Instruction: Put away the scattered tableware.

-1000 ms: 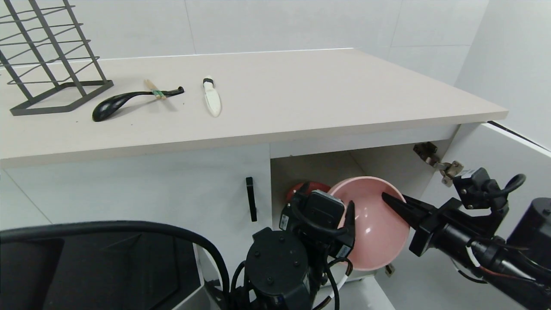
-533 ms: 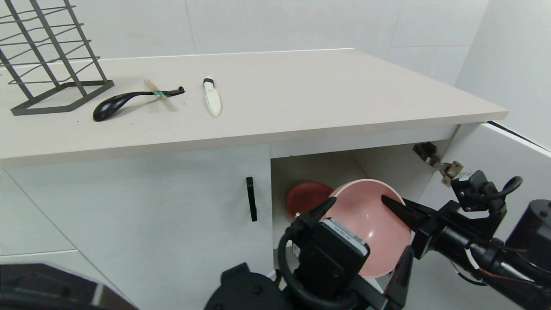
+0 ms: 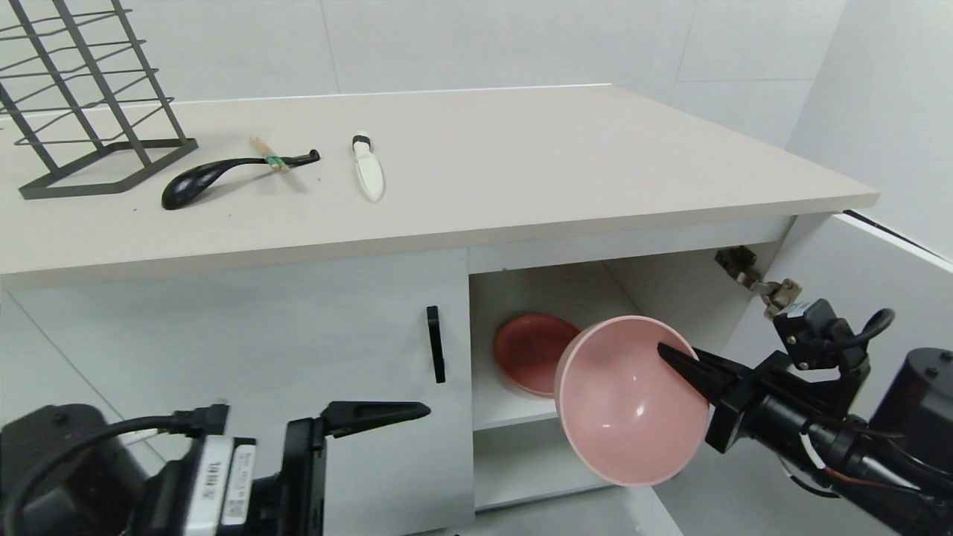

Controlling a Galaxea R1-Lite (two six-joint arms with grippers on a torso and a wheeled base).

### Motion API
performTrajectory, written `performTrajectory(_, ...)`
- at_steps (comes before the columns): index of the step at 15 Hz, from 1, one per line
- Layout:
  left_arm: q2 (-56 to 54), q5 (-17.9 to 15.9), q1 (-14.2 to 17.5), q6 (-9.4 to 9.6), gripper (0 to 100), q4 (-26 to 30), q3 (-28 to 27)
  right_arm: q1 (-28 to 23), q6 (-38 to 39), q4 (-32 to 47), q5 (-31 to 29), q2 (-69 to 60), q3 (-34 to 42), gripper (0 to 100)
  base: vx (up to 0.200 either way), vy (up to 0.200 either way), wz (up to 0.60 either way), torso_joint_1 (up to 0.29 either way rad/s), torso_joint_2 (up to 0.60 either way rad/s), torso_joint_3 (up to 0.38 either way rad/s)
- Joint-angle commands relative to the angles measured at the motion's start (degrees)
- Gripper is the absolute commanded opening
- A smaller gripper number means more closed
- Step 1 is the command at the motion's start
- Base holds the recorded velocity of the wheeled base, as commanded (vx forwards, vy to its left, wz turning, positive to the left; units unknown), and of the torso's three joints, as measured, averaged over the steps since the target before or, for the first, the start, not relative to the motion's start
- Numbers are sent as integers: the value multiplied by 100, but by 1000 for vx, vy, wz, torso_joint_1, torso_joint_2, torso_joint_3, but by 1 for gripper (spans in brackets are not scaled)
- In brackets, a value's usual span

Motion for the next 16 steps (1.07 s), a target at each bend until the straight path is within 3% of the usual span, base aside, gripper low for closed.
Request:
performTrajectory(1,-611,-45,347,85,100,62,151,0,2,-8,1,66,3,0,0,0,0,0,0,0)
performTrajectory(2,-734,52,435,76,100,238,151,0,2,-8,1,75,3,0,0,0,0,0,0,0)
performTrajectory(3,-1173,377,707,94,100,967,151,0,-7,-8,1,58,-6,0,0,0,0,0,0,0)
performTrajectory(5,-2158,509,707,102,100,2708,151,0,-7,-8,1,58,-6,0,0,0,0,0,0,0)
performTrajectory(6,-3195,561,760,120,100,4070,151,9,-7,-8,1,58,-6,0,0,0,0,0,0,0)
performTrajectory(7,-3678,658,813,41,100,4562,151,9,-7,-8,1,75,3,0,0,0,0,0,0,0)
performTrajectory(8,-4311,1045,1059,-47,100,5098,151,17,-7,-8,1,84,3,0,0,0,0,0,0,0)
performTrajectory(10,-5067,1941,1428,-328,100,5503,116,70,-16,-8,1,58,3,0,0,0,0,0,0,0)
performTrajectory(11,-5067,1941,1428,-328,100,5503,116,70,-16,-8,1,58,3,0,0,0,0,0,0,0)
performTrajectory(13,-5866,3559,1753,-399,100,5564,151,-35,-7,-8,1,31,20,0,0,0,0,0,0,0)
performTrajectory(15,-6534,3875,1911,-487,100,5775,151,-35,-16,-8,1,-65,91,0,0,0,0,0,0,0)
performTrajectory(16,-6991,4060,2333,-487,100,6065,142,-35,-16,-8,-8,-127,108,0,0,0,0,0,0,0)
